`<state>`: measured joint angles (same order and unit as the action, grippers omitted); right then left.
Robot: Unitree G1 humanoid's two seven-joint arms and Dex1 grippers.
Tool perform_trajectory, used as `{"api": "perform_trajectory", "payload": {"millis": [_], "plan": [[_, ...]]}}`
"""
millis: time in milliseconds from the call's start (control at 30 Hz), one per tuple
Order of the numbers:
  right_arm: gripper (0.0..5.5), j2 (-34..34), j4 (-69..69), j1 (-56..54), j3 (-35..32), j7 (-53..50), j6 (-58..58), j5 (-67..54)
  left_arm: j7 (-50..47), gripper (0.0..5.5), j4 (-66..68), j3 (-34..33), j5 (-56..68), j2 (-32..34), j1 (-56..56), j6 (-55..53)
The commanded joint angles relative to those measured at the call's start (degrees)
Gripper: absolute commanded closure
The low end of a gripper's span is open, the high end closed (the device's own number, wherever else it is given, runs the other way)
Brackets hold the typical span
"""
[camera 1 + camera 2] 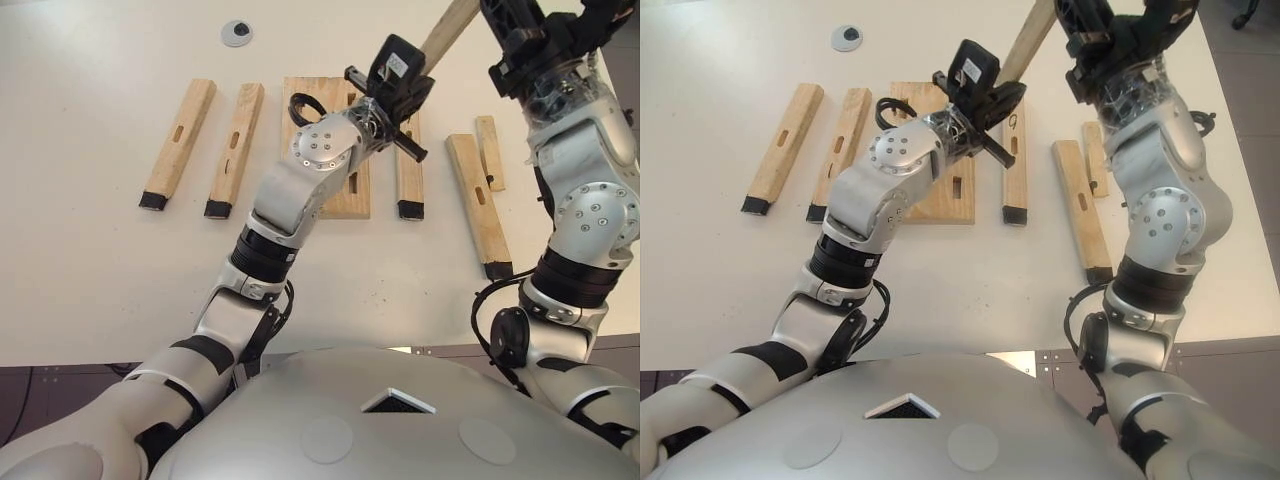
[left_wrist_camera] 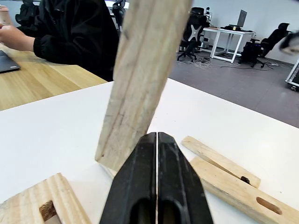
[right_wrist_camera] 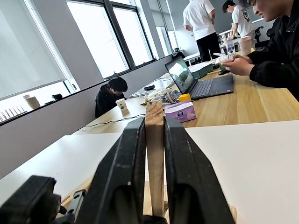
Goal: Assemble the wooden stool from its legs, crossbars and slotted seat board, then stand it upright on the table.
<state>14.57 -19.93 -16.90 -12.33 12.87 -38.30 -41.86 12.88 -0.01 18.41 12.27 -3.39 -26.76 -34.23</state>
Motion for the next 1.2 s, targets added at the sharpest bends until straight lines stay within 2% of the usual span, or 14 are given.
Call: {"api": "perform_trajectory", "payload": {"millis": [33,200,333,467,600,767,967,1200], "plan": [[5.12,2.9,2.2,1.4,-0.6,1.5,1.5,3.1,0.8,5.5,-4.2,-1.3,1.0,-0.6,2.5,0.4],[5.12,7.4,7.5,2.6,-5.0,3.1,3.9,6.8,2.0,5.5,-12.8,0.4,-1.1,6.0,9.5,-4.2],[5.12,12.6,6.4,3.2,-7.2,6.0,3.0,7.4,-2.7,5.5,-13.1,-4.5,-4.3,8.8,12.8,-4.3],[5.12,15.4,4.5,4.5,-12.3,5.7,-3.8,2.4,-7.2,5.5,-11.5,-11.3,-5.6,8.9,13.8,-2.3],[5.12,20.7,4.2,7.3,-15.7,9.6,-10.6,-1.8,-8.6,5.5,-11.4,-14.4,-5.1,8.3,14.3,-1.6],[5.12,28.4,13.6,1.9,-12.7,18.0,-9.8,0.7,-10.3,5.5,-11.5,-15.4,-5.6,6.8,16.3,-0.2],[5.12,37.6,21.5,1.9,-7.3,34.2,-14.6,0.2,-12.9,5.5,-11.8,-15.4,-6.5,4.4,19.3,1.6],[5.12,41.9,26.9,2.0,-3.4,44.0,-15.4,2.4,-13.9,5.5,-12.0,-15.6,-7.2,3.2,20.4,2.3]]}}
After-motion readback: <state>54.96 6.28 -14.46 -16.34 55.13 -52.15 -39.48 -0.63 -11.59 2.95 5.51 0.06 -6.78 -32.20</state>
